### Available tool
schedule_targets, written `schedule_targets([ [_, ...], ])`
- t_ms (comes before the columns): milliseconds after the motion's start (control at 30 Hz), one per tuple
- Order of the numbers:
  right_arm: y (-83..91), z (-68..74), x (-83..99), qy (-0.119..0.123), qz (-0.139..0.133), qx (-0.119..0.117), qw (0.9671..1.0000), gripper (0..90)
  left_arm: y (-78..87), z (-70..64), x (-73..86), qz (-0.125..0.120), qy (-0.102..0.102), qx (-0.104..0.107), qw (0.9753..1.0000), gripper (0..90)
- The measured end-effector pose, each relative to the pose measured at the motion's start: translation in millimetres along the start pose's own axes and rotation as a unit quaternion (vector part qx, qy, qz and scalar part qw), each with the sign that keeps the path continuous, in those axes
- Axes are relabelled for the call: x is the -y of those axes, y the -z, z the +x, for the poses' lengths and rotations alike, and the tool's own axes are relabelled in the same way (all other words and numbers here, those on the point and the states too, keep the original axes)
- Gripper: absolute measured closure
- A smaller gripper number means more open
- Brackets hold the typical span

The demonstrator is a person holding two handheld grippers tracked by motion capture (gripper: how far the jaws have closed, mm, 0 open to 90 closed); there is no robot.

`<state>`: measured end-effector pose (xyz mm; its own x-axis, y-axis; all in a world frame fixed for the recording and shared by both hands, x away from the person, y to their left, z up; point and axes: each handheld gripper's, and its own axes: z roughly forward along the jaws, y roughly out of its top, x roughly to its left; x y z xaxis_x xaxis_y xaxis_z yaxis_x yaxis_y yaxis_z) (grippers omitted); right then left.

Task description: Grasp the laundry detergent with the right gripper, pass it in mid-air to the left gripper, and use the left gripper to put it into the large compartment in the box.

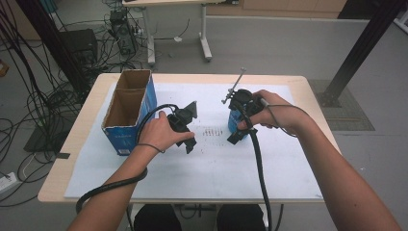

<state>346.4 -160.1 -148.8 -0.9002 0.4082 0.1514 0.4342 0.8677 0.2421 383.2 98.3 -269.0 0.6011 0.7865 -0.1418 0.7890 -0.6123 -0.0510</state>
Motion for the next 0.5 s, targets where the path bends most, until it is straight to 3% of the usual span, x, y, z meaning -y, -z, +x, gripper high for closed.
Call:
schedule_targets([
  [500,-3.3,-11.1,2.6,-0.004,-0.003,-0.004,1.0,8.4,3.3,5.7,-4.4,0.004,0.0,0.002,1.0,6.2],
])
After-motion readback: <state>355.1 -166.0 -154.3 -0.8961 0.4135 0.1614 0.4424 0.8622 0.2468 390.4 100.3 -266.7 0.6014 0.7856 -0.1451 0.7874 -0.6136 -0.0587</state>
